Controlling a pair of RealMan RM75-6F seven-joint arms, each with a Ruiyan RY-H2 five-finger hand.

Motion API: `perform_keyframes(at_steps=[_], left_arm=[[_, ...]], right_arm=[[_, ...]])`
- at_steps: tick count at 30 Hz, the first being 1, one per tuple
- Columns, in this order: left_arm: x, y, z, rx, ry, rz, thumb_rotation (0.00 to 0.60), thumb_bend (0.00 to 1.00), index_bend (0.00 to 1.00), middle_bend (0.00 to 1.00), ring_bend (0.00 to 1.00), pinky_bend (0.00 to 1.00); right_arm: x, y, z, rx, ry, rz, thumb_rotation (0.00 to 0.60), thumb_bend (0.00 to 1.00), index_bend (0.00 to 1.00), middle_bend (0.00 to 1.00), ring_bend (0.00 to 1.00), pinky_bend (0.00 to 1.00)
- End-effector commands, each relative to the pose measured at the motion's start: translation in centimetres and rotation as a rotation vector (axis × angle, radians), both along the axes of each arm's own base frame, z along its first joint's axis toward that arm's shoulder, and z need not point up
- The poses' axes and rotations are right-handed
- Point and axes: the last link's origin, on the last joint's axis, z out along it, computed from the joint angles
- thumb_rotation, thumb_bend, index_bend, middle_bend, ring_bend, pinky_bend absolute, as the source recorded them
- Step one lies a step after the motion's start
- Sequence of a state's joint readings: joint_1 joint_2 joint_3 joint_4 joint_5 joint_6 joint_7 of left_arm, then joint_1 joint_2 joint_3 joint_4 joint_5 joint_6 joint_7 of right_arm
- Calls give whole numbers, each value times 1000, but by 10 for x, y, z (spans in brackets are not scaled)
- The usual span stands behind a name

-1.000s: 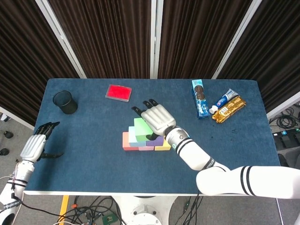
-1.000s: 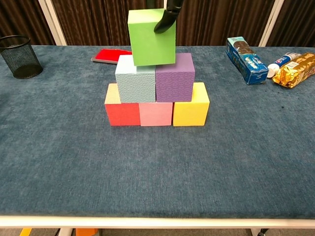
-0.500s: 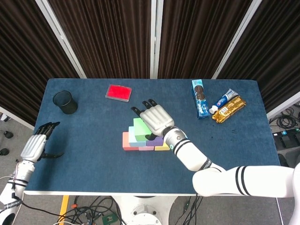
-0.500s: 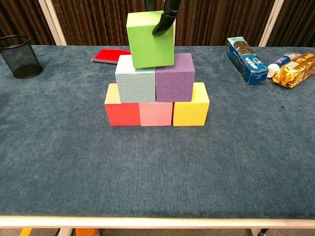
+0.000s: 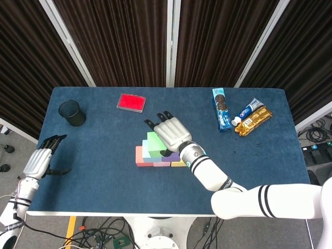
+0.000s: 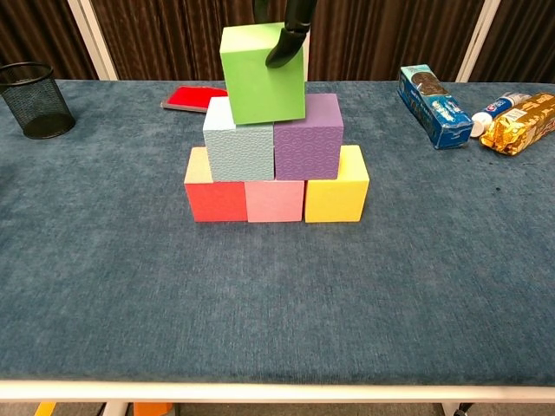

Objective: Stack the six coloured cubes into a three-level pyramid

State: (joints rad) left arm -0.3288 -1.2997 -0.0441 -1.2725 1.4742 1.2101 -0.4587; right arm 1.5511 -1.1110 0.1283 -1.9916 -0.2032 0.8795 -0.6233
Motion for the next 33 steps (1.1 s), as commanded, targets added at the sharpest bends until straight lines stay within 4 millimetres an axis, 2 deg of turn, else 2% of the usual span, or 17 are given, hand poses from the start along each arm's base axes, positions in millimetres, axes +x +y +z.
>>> perform_keyframes(at_steps=[1,33], left_arm=[[0,0,0,-1,1,-1,600,0,79,88,0,71],[-4,-2,0,-16,-13,15,600,0,80,88,0,71]], right_arm=[[1,0,0,-2,0,0,600,232,0,476,16,0],[2,4,-5,-48,-4,-47,600,212,0,494,16,0]])
